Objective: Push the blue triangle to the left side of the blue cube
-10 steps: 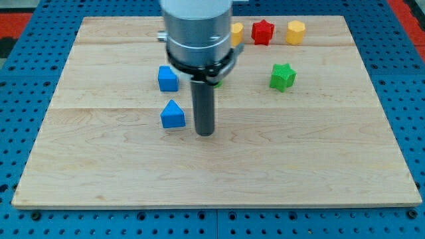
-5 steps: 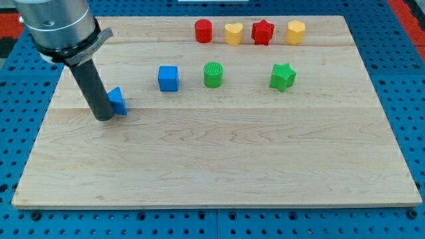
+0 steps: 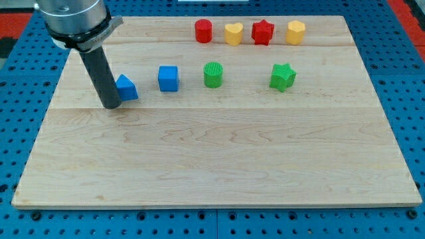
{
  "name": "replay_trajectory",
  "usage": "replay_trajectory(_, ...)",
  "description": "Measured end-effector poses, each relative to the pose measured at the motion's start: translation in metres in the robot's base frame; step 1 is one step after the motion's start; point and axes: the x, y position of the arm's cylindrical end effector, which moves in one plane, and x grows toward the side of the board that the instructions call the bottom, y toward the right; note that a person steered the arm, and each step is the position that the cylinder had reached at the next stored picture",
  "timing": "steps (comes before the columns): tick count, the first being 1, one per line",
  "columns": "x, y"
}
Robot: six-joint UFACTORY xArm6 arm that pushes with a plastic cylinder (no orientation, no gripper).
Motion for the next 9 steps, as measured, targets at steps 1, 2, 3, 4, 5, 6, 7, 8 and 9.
replay_trajectory(1, -0.015, -0.002)
replay_trajectory(2, -0.019, -0.002)
replay_trajectory(3, -0.009, 0.025)
replay_trajectory(4, -0.007, 0.043)
replay_trajectory(5, -0.007, 0.042)
replay_trajectory(6, -0.007, 0.041)
replay_trajectory(7, -0.010, 0.040)
replay_trajectory(8, -0.020, 0.039)
replay_trajectory(9, -0.022, 0.038)
